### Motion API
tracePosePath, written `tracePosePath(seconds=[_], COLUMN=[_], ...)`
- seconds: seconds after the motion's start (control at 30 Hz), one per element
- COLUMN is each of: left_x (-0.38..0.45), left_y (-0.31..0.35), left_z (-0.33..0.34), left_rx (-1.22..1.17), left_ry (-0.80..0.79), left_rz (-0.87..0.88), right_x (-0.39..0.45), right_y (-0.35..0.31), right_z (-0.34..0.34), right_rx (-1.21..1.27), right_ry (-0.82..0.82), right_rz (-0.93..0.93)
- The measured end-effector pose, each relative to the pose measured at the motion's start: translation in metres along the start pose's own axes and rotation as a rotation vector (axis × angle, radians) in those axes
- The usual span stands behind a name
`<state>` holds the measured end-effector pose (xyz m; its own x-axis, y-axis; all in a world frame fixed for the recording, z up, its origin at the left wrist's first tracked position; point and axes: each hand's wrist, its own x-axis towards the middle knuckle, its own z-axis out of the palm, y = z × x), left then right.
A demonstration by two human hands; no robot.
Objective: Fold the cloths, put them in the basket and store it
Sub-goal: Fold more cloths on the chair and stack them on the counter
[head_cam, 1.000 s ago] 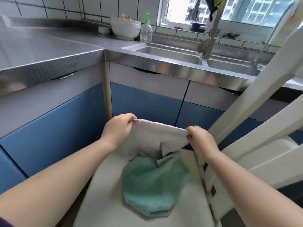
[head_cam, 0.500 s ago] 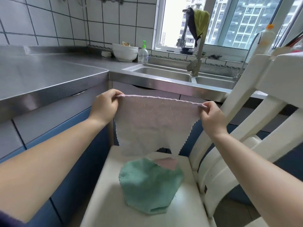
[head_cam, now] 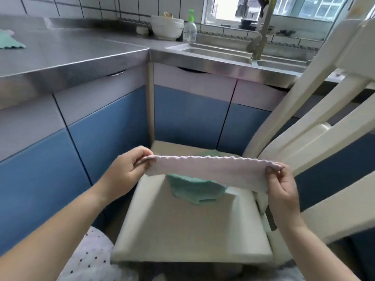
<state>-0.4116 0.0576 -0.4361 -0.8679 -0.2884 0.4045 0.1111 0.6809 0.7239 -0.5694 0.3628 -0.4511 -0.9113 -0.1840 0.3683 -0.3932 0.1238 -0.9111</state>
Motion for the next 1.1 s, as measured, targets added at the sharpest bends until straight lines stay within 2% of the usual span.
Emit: tracePosePath(seconds=[0.2, 0.3, 0.43, 0.57, 0.8, 1.1], left_x=[-0.093, -0.112, -0.118, -0.106, -0.063, -0.035], left_y=[-0.032, -0.04, -0.045, -0.047, -0.053, -0.074], left_z=[0.052, 0.059, 0.063, 0.074, 0.1, 0.118], left_rx=[0.042, 0.06, 0.112, 0.068, -0.025, 0.133], left_ry=[-0.261, -0.285, -0.331, -0.308, -0.179, -0.191], left_rz=[-0.214, -0.269, -0.3, -0.348, -0.47, -0.572], right_x=[-0.094, -0.116, -0.13, -0.128, -0.1, -0.069], right_y=[0.062, 0.079, 0.097, 0.104, 0.11, 0.127], right_z=[-0.006, -0.008, -0.013, -0.016, -0.011, -0.002], right_rx=[-0.131, -0.199, -0.289, -0.345, -0.323, -0.418], right_ry=[-0.049, -0.104, -0.131, -0.112, -0.069, -0.131], right_rz=[0.265, 0.378, 0.399, 0.426, 0.453, 0.525])
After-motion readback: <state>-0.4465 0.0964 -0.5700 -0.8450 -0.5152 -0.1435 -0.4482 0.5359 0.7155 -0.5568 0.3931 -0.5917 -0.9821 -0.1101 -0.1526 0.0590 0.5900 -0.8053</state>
